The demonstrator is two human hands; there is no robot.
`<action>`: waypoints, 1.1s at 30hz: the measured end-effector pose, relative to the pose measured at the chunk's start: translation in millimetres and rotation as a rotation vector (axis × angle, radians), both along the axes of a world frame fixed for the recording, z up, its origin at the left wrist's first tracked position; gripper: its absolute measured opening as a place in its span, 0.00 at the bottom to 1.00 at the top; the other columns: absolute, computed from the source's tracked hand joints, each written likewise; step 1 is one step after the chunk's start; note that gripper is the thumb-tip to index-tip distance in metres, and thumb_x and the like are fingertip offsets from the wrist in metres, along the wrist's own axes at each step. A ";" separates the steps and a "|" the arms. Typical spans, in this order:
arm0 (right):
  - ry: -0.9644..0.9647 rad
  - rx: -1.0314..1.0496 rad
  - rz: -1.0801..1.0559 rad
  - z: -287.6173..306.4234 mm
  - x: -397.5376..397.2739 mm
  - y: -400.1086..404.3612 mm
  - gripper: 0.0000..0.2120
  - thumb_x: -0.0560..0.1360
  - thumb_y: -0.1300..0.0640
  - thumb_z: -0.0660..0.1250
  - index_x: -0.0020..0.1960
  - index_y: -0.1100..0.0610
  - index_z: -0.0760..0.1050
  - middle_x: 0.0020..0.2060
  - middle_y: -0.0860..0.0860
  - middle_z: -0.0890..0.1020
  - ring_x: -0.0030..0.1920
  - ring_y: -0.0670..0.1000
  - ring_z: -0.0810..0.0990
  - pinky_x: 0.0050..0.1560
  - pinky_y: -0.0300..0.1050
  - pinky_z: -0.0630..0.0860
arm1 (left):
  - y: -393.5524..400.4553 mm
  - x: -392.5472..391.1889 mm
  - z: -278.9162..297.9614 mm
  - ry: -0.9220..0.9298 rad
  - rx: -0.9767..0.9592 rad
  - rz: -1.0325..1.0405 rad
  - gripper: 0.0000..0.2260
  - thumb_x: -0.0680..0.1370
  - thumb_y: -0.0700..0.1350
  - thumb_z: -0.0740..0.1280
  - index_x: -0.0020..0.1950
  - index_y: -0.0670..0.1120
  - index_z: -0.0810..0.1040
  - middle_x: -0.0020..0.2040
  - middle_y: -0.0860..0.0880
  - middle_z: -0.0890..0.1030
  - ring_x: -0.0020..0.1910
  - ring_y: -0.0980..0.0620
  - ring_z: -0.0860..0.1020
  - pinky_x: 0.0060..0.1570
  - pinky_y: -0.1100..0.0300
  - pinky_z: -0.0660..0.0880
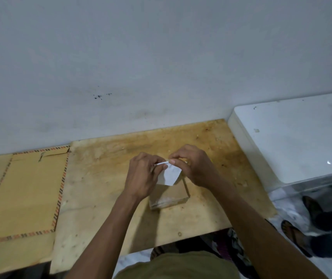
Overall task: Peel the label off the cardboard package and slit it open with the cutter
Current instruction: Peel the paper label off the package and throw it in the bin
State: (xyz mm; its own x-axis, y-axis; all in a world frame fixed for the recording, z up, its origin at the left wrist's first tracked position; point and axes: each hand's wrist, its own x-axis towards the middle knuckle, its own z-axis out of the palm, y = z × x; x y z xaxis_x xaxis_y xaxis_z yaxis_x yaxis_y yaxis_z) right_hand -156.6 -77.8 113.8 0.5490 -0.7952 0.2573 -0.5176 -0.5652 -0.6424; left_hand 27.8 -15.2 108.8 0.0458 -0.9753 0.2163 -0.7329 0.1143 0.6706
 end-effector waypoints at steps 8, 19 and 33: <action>0.163 0.019 0.016 18.1 0.1 -1.2 0.10 0.76 0.47 0.62 0.48 0.50 0.79 0.46 0.45 0.79 0.49 0.46 0.71 0.44 0.51 0.75 | 0.3 7.3 19.3 0.020 -0.010 0.019 0.08 0.76 0.50 0.68 0.42 0.50 0.85 0.41 0.56 0.84 0.42 0.55 0.77 0.43 0.56 0.73; -0.078 -0.108 -0.105 8.5 8.0 8.6 0.05 0.78 0.54 0.66 0.43 0.53 0.76 0.38 0.45 0.79 0.43 0.47 0.73 0.39 0.51 0.74 | -11.6 -1.0 22.5 0.620 0.247 0.222 0.06 0.75 0.42 0.74 0.38 0.46 0.85 0.32 0.55 0.82 0.31 0.57 0.75 0.34 0.63 0.71; -0.350 0.294 -0.420 54.7 -27.8 24.3 0.04 0.76 0.58 0.70 0.44 0.54 0.83 0.37 0.44 0.84 0.38 0.39 0.79 0.40 0.33 0.75 | -21.8 27.8 -0.4 0.836 0.221 0.676 0.05 0.74 0.42 0.74 0.40 0.42 0.83 0.40 0.47 0.83 0.38 0.51 0.78 0.45 0.55 0.77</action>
State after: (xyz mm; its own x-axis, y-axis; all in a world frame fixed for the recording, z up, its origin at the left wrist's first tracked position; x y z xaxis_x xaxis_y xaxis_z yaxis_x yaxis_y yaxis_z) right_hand -184.4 -53.5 168.5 0.0969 -0.9899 0.1032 -0.3879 -0.1330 -0.9120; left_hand 55.6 -37.0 108.4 0.6360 -0.7071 -0.3089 0.0967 -0.3241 0.9411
